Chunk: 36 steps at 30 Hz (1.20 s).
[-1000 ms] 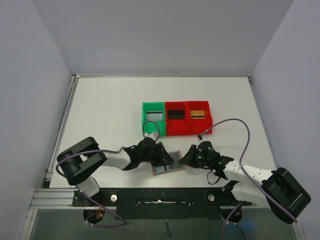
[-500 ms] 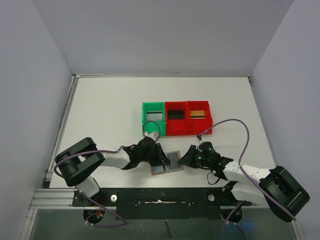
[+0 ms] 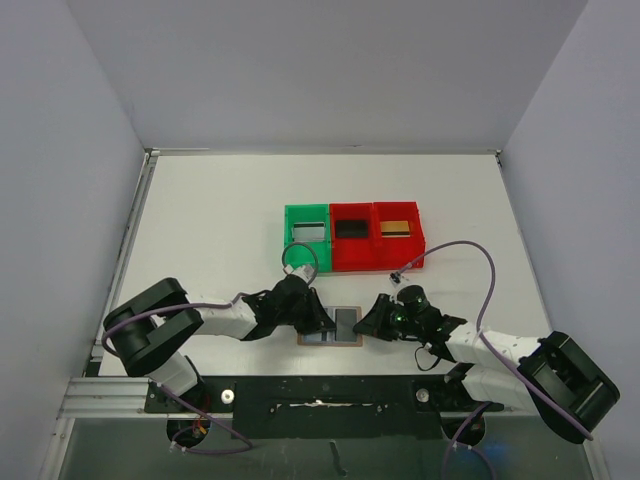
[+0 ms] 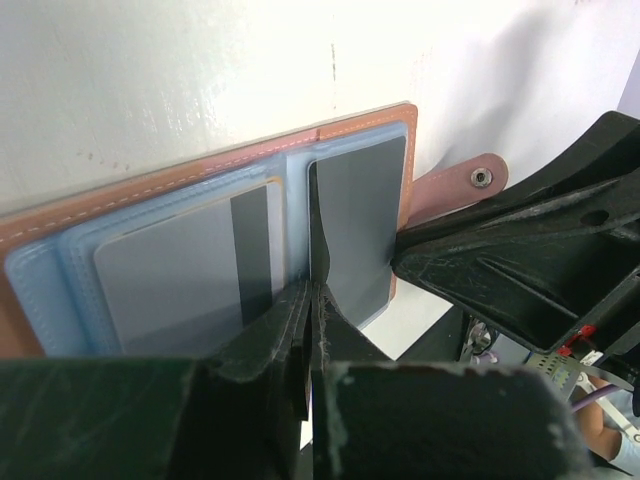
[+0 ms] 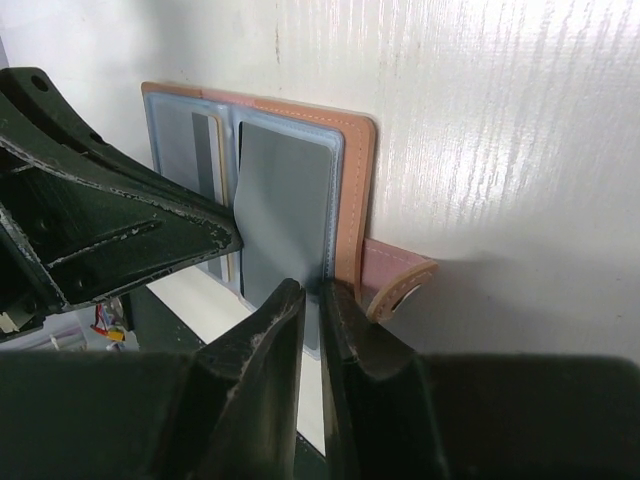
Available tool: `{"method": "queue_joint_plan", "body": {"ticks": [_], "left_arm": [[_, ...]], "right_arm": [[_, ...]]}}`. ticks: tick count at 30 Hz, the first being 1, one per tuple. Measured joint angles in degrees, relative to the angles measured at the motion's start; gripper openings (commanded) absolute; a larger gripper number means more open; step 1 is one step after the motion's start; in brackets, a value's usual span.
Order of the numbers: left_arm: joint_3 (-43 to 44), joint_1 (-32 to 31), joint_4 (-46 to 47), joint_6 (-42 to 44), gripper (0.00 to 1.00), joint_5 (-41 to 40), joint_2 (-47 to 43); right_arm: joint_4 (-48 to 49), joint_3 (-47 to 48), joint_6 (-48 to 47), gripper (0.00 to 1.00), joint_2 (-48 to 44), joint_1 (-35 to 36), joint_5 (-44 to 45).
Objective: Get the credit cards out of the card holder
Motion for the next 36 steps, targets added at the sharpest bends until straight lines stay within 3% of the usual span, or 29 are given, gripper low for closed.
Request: {"method": "queue_joint_plan", "body": {"ticks": [14,27,36], "left_arm": [[-0.1,-0.2,-2.9,0.8,0.00,-0.5,-3.8],[0.0,-0.2,-4.2,1.4,0.00,-0.8,-4.2],[0.1,-0.2,-4.2,2.0,0.32,-0.7,-4.2]], "right_arm": [[-5.6,0.5,1.2,0.24,-3.5,1.2,0.0],[-13.6,8.6,-0.5,0.28,-5.9,1.5,1.3],[-16.7,10.9,0.2,0.30,3.6,1.5,4.8]]}}
